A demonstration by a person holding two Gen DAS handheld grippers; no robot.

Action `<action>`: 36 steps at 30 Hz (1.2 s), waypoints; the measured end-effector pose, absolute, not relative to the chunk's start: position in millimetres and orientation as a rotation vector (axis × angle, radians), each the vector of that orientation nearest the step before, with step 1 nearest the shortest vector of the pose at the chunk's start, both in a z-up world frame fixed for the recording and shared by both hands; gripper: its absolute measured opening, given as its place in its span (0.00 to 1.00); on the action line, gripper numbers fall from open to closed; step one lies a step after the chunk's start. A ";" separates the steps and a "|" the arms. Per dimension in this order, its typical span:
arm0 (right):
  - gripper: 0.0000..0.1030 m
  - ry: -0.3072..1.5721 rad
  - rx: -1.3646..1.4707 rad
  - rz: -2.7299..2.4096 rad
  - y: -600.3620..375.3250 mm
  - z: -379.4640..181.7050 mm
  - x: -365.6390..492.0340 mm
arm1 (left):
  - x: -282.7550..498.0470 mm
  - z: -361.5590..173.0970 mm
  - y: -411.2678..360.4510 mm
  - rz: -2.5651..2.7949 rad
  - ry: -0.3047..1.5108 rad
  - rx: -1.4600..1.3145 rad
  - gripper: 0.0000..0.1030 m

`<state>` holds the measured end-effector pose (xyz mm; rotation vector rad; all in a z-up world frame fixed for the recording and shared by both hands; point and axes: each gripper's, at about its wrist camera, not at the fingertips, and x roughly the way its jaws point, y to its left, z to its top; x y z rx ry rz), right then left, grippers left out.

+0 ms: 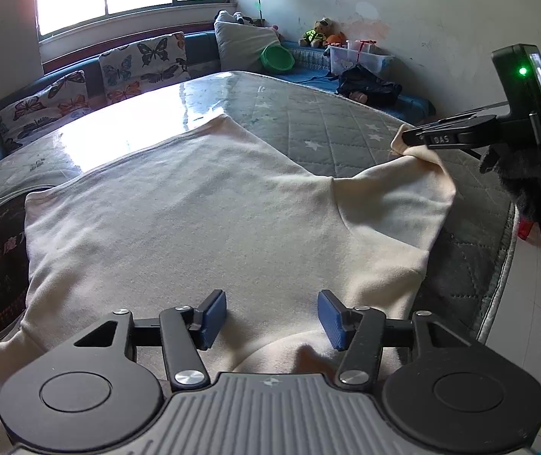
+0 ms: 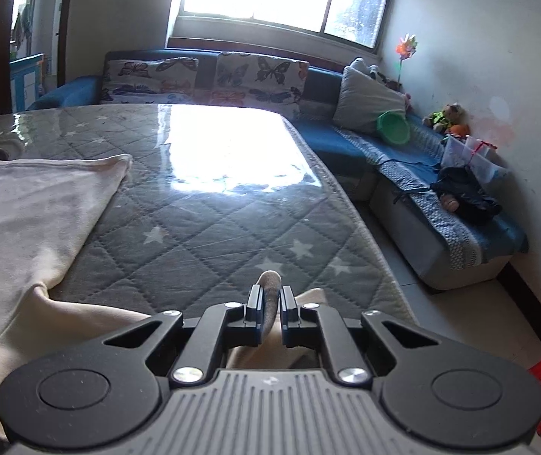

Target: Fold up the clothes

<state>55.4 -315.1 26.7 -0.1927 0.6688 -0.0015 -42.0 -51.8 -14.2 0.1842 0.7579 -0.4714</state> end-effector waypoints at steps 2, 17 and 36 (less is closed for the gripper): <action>0.07 0.664 -0.196 -0.017 -319.9 27.7 52.7 | -43.1 -14.5 -52.4 -0.472 0.757 0.187 0.57; 0.10 0.699 -0.096 -0.236 -390.7 12.5 35.2 | -47.6 -15.5 -51.5 -0.486 0.751 0.195 0.61; 0.43 0.658 0.075 -0.167 -396.5 17.6 24.2 | -45.9 1.8 -58.3 -0.513 0.722 0.176 0.63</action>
